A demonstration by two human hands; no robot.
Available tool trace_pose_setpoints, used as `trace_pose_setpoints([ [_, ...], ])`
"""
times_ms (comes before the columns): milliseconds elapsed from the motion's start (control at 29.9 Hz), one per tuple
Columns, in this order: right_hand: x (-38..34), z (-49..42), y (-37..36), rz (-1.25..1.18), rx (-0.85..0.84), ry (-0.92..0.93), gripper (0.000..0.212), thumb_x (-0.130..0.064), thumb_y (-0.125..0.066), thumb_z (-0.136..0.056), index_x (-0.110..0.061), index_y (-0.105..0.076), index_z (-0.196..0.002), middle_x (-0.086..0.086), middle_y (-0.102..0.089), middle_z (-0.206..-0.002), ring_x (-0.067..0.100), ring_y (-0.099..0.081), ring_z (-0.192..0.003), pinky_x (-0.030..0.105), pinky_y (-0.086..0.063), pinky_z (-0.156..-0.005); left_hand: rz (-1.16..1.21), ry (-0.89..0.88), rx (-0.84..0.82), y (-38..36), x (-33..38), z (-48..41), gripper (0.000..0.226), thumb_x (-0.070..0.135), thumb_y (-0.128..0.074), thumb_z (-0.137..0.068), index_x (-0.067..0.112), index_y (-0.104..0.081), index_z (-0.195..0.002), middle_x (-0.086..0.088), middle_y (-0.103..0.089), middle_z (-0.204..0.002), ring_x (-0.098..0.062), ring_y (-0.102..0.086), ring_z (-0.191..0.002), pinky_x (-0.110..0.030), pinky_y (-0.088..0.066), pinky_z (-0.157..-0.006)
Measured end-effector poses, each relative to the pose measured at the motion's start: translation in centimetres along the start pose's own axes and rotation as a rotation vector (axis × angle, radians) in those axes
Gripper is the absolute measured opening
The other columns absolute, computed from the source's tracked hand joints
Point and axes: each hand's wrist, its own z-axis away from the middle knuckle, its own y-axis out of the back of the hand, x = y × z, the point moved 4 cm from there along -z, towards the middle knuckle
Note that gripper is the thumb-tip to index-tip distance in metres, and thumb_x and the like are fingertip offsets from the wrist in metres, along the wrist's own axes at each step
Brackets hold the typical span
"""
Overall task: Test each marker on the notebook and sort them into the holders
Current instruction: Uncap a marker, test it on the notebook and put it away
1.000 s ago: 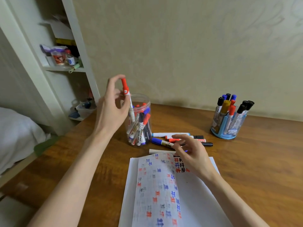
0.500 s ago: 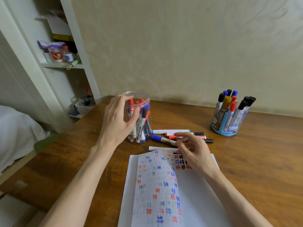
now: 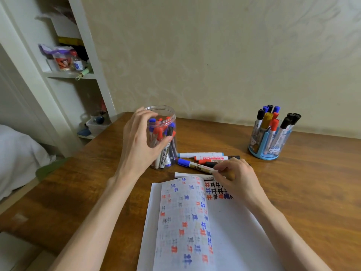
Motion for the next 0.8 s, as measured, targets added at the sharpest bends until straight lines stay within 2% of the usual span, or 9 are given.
trace_pose_setpoints([
  [33, 0.0, 0.0, -0.1, 0.039, -0.021, 0.016, 0.015, -0.032, -0.078, -0.094, -0.029, -0.080, -0.109, -0.009, -0.070, -0.108, 0.010, -0.051, -0.103, 0.019, -0.040, -0.076, -0.002, -0.021, 0.069, 0.3, 0.3, 0.4, 0.064, 0.039, -0.078, -0.085, 0.007, -0.055, -0.136, -0.010, -0.053, -0.144, -0.018, -0.036, -0.146, -0.038, -0.028, -0.122],
  [100, 0.1, 0.1, -0.3, 0.092, -0.059, 0.035, 0.020, -0.038, -0.078, -0.093, -0.031, -0.080, -0.111, -0.010, -0.068, -0.113, 0.009, -0.045, -0.104, 0.022, -0.040, -0.078, -0.007, -0.093, 0.239, 1.0, 1.6, 1.4, 0.048, 0.023, -0.079, -0.089, 0.001, -0.061, -0.128, -0.014, -0.058, -0.136, -0.028, -0.047, -0.136, -0.047, -0.038, -0.114],
  [201, 0.0, 0.0, -0.3, 0.170, -0.040, 0.094, 0.028, -0.042, -0.079, -0.091, -0.030, -0.079, -0.116, -0.008, -0.066, -0.112, 0.011, -0.044, -0.102, 0.025, -0.041, -0.077, 0.078, -0.170, 0.326, 1.1, 4.3, 3.0, 0.028, 0.008, -0.074, -0.090, -0.003, -0.066, -0.115, -0.016, -0.063, -0.120, -0.029, -0.057, -0.118, -0.046, -0.048, -0.099],
  [301, 0.0, 0.1, -0.8, 0.214, -0.040, 0.121, 0.031, -0.041, -0.078, -0.092, -0.025, -0.079, -0.119, -0.003, -0.068, -0.111, 0.013, -0.043, -0.099, 0.027, -0.041, -0.078, 0.246, -0.159, 0.216, -0.3, 6.8, 4.3, 0.022, 0.000, -0.069, -0.091, -0.001, -0.066, -0.112, -0.010, -0.063, -0.114, -0.021, -0.060, -0.110, -0.038, -0.053, -0.091],
  [368, 0.0, 0.2, -0.7, 0.189, -0.019, 0.112, 0.024, -0.037, -0.077, -0.093, -0.024, -0.079, -0.113, -0.003, -0.068, -0.108, 0.012, -0.044, -0.097, 0.026, -0.040, -0.077, 0.322, -0.107, 0.102, -1.5, 8.1, 4.9, 0.023, -0.001, -0.068, -0.092, 0.005, -0.065, -0.114, 0.001, -0.063, -0.110, -0.013, -0.061, -0.105, -0.031, -0.055, -0.085],
  [468, -0.3, 0.4, 0.3, 0.061, -0.007, 0.052, 0.014, -0.033, -0.072, -0.098, -0.024, -0.075, -0.109, -0.005, -0.070, -0.108, 0.011, -0.054, -0.096, 0.024, -0.044, -0.076, 0.302, -0.031, -0.102, -3.6, 8.7, 5.5, 0.026, 0.008, -0.066, -0.097, 0.016, -0.065, -0.121, 0.010, -0.066, -0.114, -0.004, -0.062, -0.111, -0.024, -0.055, -0.090],
  [602, -0.1, 0.4, 2.2, -0.210, -0.062, -0.079, 0.013, -0.034, -0.070, -0.099, -0.027, -0.070, -0.111, -0.010, -0.071, -0.108, 0.006, -0.067, -0.090, 0.020, -0.057, -0.066, 0.167, 0.021, -0.314, -5.6, 7.9, 6.1, 0.031, 0.030, -0.063, -0.100, 0.025, -0.063, -0.131, 0.011, -0.066, -0.127, -0.003, -0.058, -0.121, -0.033, -0.055, -0.100],
  [702, 0.3, 0.9, 3.7, -0.396, -0.019, -0.081, 0.013, -0.031, -0.073, -0.097, -0.022, -0.075, -0.106, -0.009, -0.076, -0.100, 0.008, -0.072, -0.093, 0.024, -0.059, -0.077, 0.109, 0.059, -0.402, -6.0, 7.6, 6.5, 0.038, 0.041, -0.067, -0.096, 0.027, -0.064, -0.132, 0.010, -0.068, -0.126, -0.009, -0.060, -0.117, -0.042, -0.053, -0.101],
  [803, 0.5, 2.0, 4.9, -0.584, 0.027, -0.103, 0.013, -0.027, -0.074, -0.097, -0.015, -0.076, -0.103, -0.006, -0.078, -0.092, 0.008, -0.073, -0.085, 0.024, -0.059, -0.075, 0.093, 0.083, -0.440, -6.4, 7.8, 6.5, 0.036, 0.041, -0.068, -0.095, 0.030, -0.067, -0.129, 0.010, -0.070, -0.124, -0.010, -0.063, -0.115, -0.042, -0.053, -0.100],
])
